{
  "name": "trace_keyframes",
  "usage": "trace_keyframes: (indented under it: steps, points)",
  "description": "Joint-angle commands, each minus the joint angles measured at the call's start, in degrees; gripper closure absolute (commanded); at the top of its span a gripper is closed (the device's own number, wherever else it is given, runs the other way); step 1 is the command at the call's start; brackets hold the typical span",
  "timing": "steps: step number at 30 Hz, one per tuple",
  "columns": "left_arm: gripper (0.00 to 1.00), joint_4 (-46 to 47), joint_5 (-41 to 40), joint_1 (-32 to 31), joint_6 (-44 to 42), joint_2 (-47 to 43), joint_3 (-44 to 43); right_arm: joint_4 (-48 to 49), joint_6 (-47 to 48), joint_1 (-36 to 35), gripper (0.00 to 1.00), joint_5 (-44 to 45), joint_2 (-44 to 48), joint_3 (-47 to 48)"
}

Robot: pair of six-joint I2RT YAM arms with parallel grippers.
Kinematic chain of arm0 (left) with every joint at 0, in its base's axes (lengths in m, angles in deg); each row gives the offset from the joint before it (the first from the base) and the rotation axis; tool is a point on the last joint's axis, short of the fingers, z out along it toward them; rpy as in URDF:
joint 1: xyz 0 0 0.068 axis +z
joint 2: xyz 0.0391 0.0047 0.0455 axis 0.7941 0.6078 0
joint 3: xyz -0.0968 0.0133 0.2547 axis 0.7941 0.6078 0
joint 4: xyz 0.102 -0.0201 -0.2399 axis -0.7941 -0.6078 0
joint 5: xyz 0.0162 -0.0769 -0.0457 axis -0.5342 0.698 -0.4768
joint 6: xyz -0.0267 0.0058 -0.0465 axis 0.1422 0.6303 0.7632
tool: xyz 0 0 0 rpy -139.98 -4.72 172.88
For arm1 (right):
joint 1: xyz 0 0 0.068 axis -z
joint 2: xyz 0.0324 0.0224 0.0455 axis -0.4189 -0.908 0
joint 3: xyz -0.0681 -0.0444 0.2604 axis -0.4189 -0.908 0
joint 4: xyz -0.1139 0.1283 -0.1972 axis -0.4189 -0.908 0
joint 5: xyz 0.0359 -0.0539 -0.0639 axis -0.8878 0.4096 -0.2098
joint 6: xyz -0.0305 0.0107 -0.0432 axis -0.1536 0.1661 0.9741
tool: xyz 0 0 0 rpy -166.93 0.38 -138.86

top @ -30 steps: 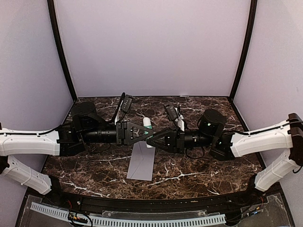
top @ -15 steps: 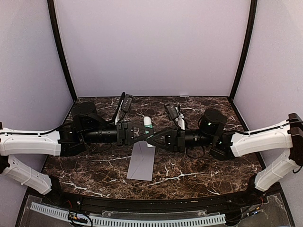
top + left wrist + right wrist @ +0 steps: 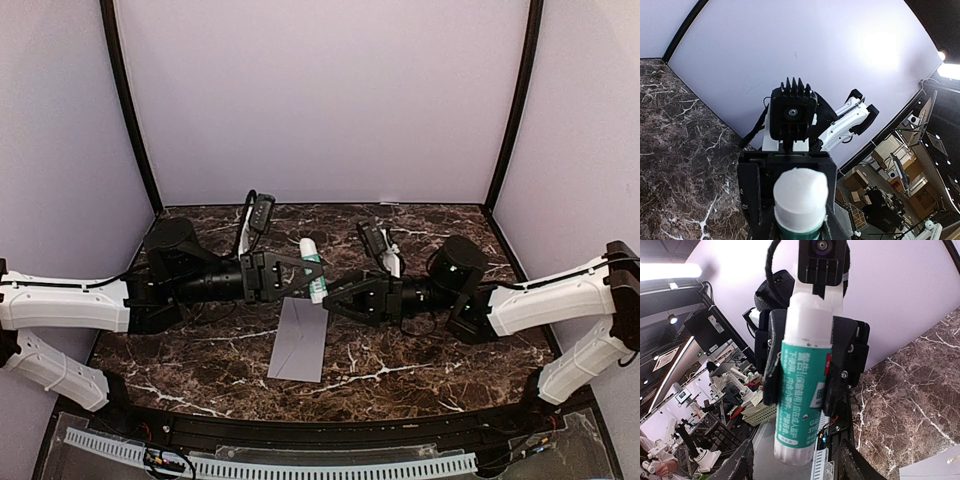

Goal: Place the letter into the envelope and seal it
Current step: Screw the solid glue.

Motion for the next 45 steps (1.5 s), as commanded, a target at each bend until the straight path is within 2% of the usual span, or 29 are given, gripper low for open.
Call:
trace_keyframes:
  steps: [1, 5, 11, 20, 22, 28, 34, 37, 45]
  points:
    - [1.00, 4.76, 1.00, -0.29, 0.59, -0.62, 0.66, 6.73, -2.12, -0.45, 0.45, -2.18, -1.00, -0.08]
    - [1.00, 6.29, 1.18, -0.29, 1.06, -0.64, 0.91, 6.81, -1.80, -0.86, 0.46, -2.22, -1.30, 0.89]
    - [1.00, 7.58, 2.07, -0.29, 1.83, -0.16, 1.10, 6.90, -1.96, -1.24, 0.60, -1.71, -2.30, 2.01]
    - [1.00, 8.17, 2.47, -0.34, 2.43, -0.14, 1.83, 12.98, -5.24, -1.43, 0.62, -0.64, -4.95, 2.63]
    - [1.00, 7.86, 2.45, -0.30, 2.35, -0.16, 2.03, 12.66, -4.99, -1.55, 0.66, -0.02, -5.25, 2.93]
    - [1.00, 7.90, 2.70, -0.31, 2.59, -0.10, 2.20, 11.35, -4.36, -1.64, 0.89, 0.69, -4.96, 3.01]
    - [1.00, 7.57, 1.77, -0.36, 1.97, -0.53, 2.26, 7.21, -2.44, -1.74, 1.00, 1.84, -3.63, 2.86]
    - [1.00, 6.09, 1.11, -0.31, 1.01, -0.78, 2.27, 4.01, -0.63, -1.73, 1.00, 4.50, -1.90, 2.42]
    - [1.00, -2.92, -6.47, -0.29, -1.76, -1.53, 2.45, -18.22, 7.71, -1.96, 1.00, 18.43, 2.91, 6.20]
